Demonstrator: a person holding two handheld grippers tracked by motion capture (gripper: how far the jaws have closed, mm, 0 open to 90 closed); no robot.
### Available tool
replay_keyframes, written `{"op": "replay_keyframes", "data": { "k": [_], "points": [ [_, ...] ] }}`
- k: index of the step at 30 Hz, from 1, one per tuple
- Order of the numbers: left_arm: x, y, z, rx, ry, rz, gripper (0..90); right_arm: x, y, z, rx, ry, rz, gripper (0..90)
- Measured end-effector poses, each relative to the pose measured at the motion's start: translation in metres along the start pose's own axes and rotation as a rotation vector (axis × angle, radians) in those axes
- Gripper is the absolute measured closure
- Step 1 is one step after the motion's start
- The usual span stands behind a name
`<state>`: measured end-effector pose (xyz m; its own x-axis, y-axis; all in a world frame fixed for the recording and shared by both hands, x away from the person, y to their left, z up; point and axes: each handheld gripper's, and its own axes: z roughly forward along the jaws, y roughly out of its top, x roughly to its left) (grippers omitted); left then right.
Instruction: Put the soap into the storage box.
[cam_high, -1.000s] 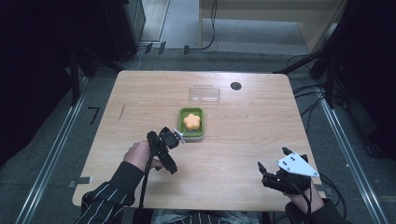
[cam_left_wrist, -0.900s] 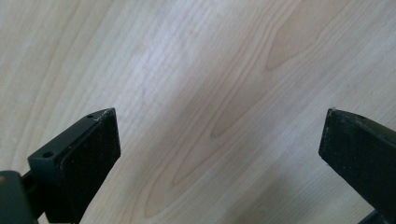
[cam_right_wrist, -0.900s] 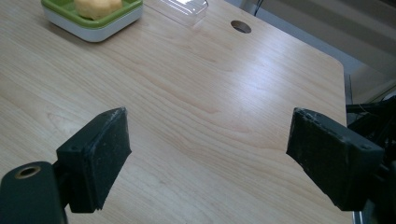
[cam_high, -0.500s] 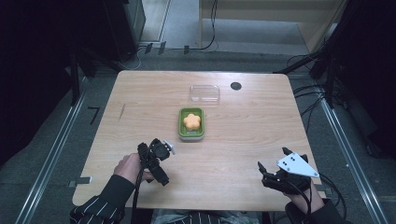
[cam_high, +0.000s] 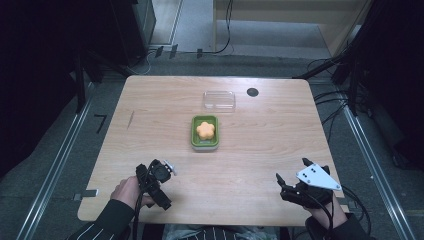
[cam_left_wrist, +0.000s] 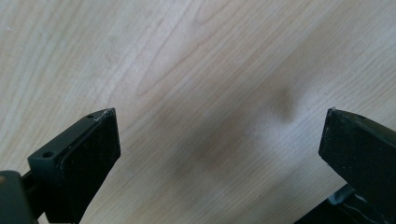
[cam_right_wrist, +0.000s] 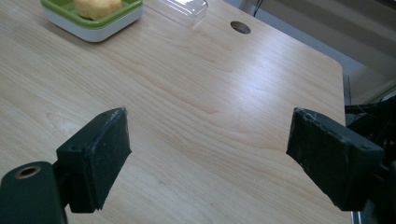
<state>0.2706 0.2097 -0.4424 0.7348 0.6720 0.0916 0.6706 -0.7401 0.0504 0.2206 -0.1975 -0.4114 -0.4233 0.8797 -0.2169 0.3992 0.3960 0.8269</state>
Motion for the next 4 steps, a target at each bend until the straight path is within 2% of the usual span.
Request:
{"op": "replay_keyframes", "data": {
  "k": [4],
  "points": [
    [0.0009, 0.0029, -0.0001, -0.002, 0.003, 0.011, 0.0, -0.0010, -0.0007, 0.0005, 0.000, -0.001, 0.001, 13.7]
  ]
}}
